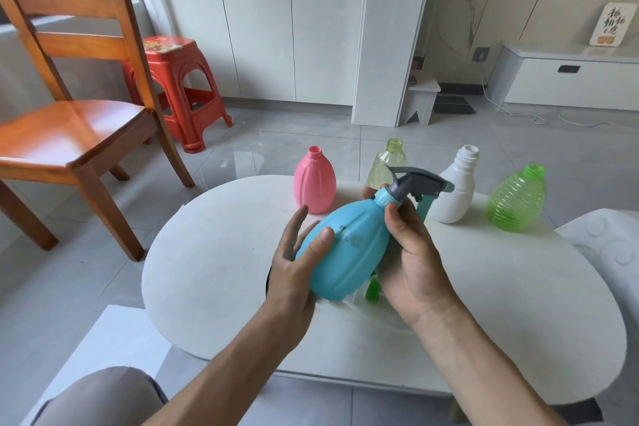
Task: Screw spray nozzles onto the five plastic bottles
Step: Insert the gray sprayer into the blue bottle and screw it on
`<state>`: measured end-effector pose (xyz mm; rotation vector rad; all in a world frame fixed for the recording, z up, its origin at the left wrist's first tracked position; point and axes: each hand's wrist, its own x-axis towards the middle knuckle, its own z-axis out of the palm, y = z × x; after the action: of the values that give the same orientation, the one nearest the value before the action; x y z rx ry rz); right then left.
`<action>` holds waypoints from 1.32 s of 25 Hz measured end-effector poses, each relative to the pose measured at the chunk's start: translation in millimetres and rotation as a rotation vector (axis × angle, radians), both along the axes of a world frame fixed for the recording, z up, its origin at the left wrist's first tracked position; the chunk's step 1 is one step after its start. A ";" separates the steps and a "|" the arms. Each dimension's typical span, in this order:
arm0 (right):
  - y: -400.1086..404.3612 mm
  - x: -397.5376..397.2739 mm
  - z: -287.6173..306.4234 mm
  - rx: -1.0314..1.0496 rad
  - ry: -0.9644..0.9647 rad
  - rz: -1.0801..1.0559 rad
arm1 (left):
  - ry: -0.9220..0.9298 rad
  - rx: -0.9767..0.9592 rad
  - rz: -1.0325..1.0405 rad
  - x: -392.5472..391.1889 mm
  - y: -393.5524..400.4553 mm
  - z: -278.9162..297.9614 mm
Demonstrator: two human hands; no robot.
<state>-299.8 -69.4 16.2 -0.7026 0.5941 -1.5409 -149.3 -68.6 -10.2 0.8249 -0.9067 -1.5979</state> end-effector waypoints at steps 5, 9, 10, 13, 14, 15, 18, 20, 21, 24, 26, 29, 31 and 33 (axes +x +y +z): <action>-1.4 -5.0 -5.7 0.086 -0.047 0.020 | -0.981 -0.770 0.132 -0.3 6.9 2.5; -1.4 -2.2 -6.2 0.088 0.055 0.019 | -1.201 -0.739 0.176 -6.4 13.6 0.2; -1.9 -1.7 -4.9 0.085 0.091 0.020 | -1.227 -0.753 0.207 -5.6 12.8 -0.7; -3.0 -3.4 1.8 0.079 0.194 0.009 | -1.319 -0.861 0.309 1.4 5.9 2.6; -3.2 -4.1 3.2 0.076 0.221 0.021 | -1.343 -0.893 0.328 2.8 4.4 3.7; -3.0 -4.6 4.4 0.076 0.246 0.032 | -1.366 -0.928 0.344 3.2 4.2 4.4; -3.8 -8.2 7.0 0.089 0.285 0.012 | -1.438 -1.030 0.368 4.3 2.5 2.4; -5.2 -14.6 9.3 0.102 0.292 0.030 | -1.478 -1.039 0.367 6.1 1.2 2.3; -5.4 -17.8 9.6 0.116 0.300 0.051 | -1.497 -1.038 0.363 6.6 0.9 1.9; -5.9 -26.2 6.1 0.185 0.320 0.036 | -1.554 -1.066 0.376 7.2 1.8 2.0; -5.0 -29.1 6.3 0.204 0.299 0.030 | -1.583 -1.099 0.384 6.5 0.4 3.2; -3.5 -28.5 10.5 0.204 0.328 0.002 | -1.609 -1.140 0.384 3.2 2.1 1.3; -4.1 -27.9 8.3 0.227 0.352 -0.074 | -1.602 -1.184 0.361 1.2 5.3 -1.1; -4.2 -26.8 4.1 0.218 0.340 -0.074 | -1.540 -1.185 0.359 2.4 5.4 -2.9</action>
<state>-326.6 -73.6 20.4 -0.7861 1.0363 -1.4062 -146.9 -63.3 -13.1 1.0949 -2.2073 0.3360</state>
